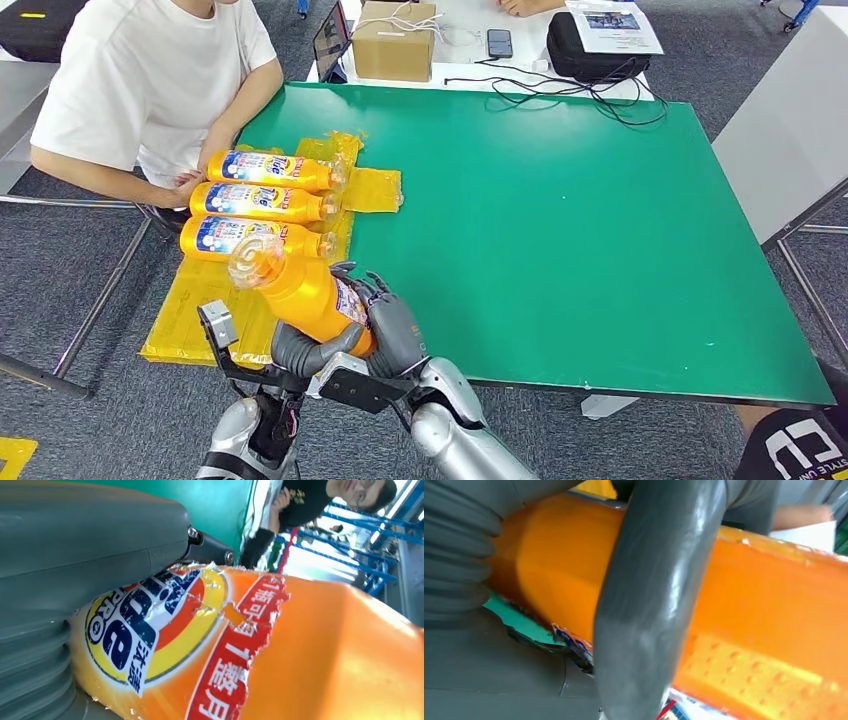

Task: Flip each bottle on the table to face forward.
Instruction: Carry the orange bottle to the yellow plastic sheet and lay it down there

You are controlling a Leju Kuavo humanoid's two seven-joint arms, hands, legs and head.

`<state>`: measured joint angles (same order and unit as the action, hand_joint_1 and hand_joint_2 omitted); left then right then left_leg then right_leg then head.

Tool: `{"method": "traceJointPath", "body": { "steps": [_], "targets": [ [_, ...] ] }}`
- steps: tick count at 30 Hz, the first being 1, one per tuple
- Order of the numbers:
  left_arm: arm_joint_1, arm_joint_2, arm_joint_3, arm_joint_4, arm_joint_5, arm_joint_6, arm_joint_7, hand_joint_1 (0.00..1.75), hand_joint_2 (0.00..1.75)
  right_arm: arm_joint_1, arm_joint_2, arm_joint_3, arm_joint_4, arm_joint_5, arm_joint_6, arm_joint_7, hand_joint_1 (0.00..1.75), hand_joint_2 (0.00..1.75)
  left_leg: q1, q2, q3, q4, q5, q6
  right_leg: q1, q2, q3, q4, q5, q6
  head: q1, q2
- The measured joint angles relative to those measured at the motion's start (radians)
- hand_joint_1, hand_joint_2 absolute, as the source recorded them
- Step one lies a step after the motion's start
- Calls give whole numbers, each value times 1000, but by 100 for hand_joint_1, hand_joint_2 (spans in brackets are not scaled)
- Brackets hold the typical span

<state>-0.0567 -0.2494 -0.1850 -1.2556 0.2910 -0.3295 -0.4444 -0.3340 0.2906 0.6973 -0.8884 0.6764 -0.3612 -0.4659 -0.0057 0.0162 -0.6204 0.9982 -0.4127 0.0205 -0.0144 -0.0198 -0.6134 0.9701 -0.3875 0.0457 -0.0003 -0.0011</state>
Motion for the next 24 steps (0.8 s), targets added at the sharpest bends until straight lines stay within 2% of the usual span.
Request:
{"method": "traceJointPath", "body": {
  "steps": [2,5,10,12,17,19,24],
  "targets": [
    [-8,1,6,1,-46,67,-11,175,175,14,-1,0,-8,15,-33,0,0,0,0,0,0,0,0,0,0,0,0,0,0,0,0,0],
    [-47,9,39,24,-159,225,-58,175,175,51,-5,0,-22,25,-69,-12,0,0,0,0,0,0,0,0,0,0,0,0,0,0,0,0],
    [-103,53,98,88,-496,507,-119,175,175,101,-18,0,-43,25,-93,-39,0,0,1,0,0,0,0,0,1,0,0,0,0,0,0,0],
    [-120,73,121,122,-567,545,-115,175,175,109,-22,-1,-50,24,-97,-45,0,0,1,0,0,0,0,0,0,0,0,0,0,0,0,0],
    [-143,100,158,181,-618,578,-111,175,175,122,-26,-1,-56,23,-102,-54,0,0,1,0,-1,0,0,0,0,0,0,0,0,0,0,0],
    [-152,116,173,203,-671,623,-108,175,175,124,-26,-1,-56,19,-104,-58,0,0,1,0,-1,0,0,0,0,0,0,0,0,0,0,0],
    [-187,204,178,322,-1035,834,-47,175,175,126,-30,-2,-55,1,-99,-74,0,0,1,1,0,0,0,0,1,0,0,0,0,-1,0,0]
  ]
}}
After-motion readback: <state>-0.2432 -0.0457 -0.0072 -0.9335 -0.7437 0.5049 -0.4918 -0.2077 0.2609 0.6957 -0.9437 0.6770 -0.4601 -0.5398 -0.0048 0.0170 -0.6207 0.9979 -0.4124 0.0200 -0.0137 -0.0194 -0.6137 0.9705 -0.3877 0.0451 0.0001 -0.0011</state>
